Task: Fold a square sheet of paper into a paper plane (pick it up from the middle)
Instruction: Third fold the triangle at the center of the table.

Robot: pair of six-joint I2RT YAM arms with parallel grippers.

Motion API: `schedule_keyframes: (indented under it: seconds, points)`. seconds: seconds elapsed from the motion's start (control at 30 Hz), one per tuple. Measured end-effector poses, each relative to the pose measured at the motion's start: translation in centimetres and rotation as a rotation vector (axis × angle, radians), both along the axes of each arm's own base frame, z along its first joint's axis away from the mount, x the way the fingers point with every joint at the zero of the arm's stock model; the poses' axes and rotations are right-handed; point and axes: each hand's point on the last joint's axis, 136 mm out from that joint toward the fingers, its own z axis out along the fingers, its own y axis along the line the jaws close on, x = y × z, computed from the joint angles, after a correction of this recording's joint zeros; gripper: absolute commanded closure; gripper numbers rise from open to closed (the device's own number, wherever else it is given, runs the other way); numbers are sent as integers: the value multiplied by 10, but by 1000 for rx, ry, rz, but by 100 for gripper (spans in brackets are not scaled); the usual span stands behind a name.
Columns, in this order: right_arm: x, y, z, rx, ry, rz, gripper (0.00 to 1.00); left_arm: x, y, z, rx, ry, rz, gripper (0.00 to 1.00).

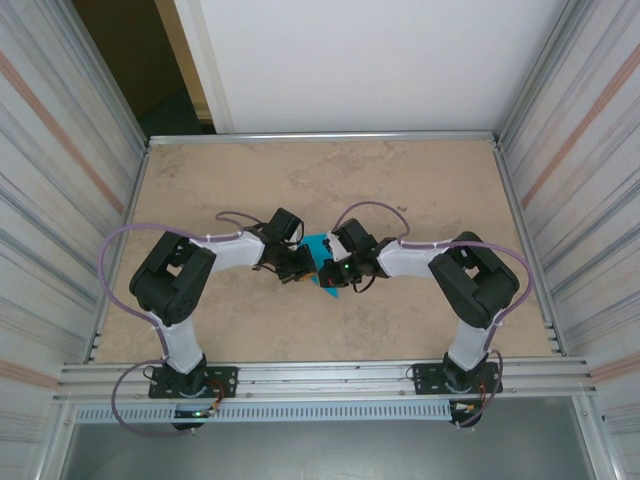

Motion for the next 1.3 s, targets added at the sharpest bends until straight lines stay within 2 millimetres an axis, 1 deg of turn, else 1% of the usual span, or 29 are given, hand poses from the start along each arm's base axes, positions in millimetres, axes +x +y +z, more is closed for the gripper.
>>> schedule_keyframes:
  seconds: [0.17,0.57,0.83,1.0,1.3]
  points:
    - [-1,-1,-7,-12,10,3,98,0,0,0,1,1,0,90]
    - [-1,-2,-7,-14,-3,19,98,-1,0,-1,4,1,-5,90]
    - [-12,-18,0,-21,5,27,98,0,0,-1,5,-3,-13,90]
    - [-21,-24,-7,-39,30,35,98,0,0,-1,6,-4,-17,90]
    - [-19,-28,-9,-48,35,23,98,1,-1,-2,7,-4,-21,90]
